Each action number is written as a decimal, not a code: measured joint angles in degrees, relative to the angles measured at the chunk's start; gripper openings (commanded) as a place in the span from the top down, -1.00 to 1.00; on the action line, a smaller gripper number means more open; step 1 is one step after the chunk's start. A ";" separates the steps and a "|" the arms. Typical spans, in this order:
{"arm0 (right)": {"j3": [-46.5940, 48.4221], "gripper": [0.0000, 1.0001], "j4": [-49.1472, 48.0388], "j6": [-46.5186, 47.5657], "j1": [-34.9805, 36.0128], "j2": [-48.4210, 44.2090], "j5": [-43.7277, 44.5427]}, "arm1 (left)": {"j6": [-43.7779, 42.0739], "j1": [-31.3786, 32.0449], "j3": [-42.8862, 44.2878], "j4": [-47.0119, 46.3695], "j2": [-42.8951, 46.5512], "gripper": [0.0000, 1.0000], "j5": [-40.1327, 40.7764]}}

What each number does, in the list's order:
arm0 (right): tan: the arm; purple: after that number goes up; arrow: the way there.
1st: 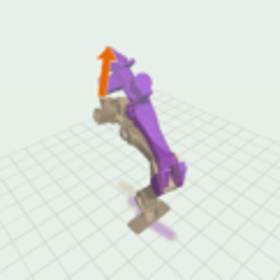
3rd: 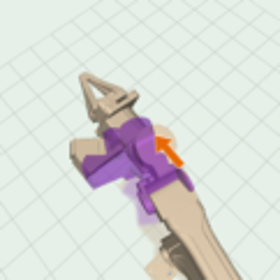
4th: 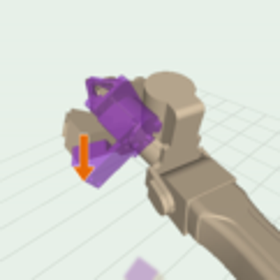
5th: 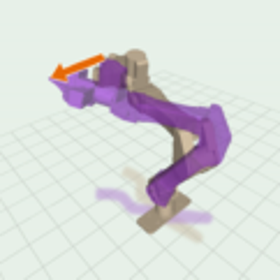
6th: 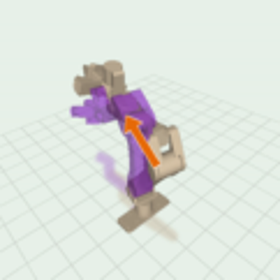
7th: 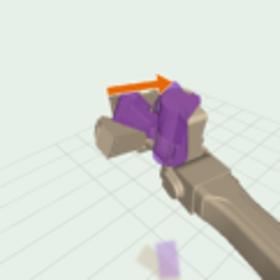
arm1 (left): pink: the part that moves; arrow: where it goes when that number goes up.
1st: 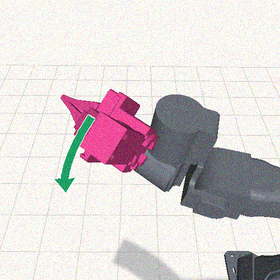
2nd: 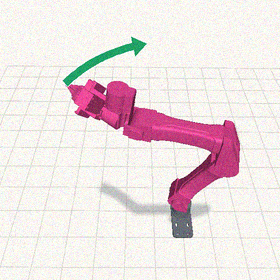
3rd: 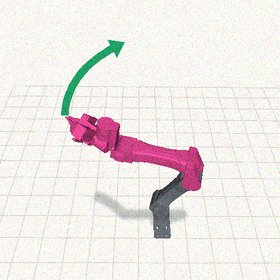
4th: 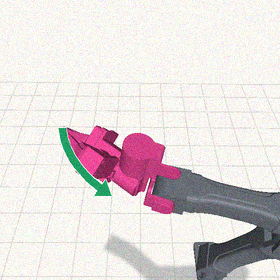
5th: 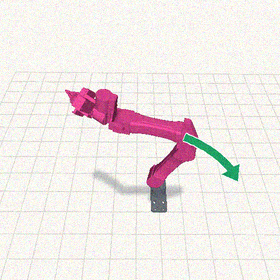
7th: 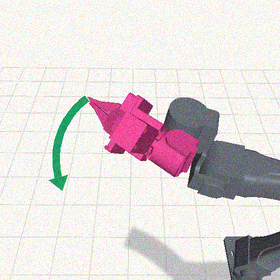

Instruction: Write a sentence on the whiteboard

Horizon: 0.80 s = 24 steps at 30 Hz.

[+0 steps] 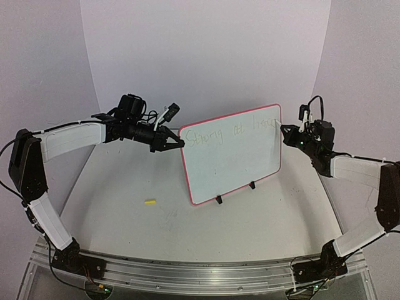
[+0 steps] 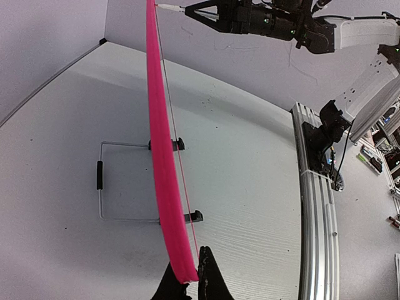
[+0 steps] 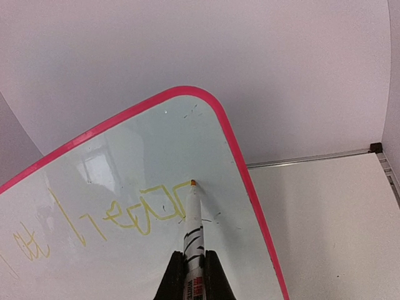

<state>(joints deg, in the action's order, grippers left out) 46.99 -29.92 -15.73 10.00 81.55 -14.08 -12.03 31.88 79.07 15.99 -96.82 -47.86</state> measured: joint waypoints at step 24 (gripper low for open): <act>-3.62 1.00 0.06 -0.63 0.00 -2.85 0.70 | -0.17 0.11 0.00 0.00 0.00 1.00 -0.07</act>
<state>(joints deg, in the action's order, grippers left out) 43.36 -29.87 -16.36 10.00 78.70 -13.38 -12.21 31.99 79.07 15.99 -96.82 -47.92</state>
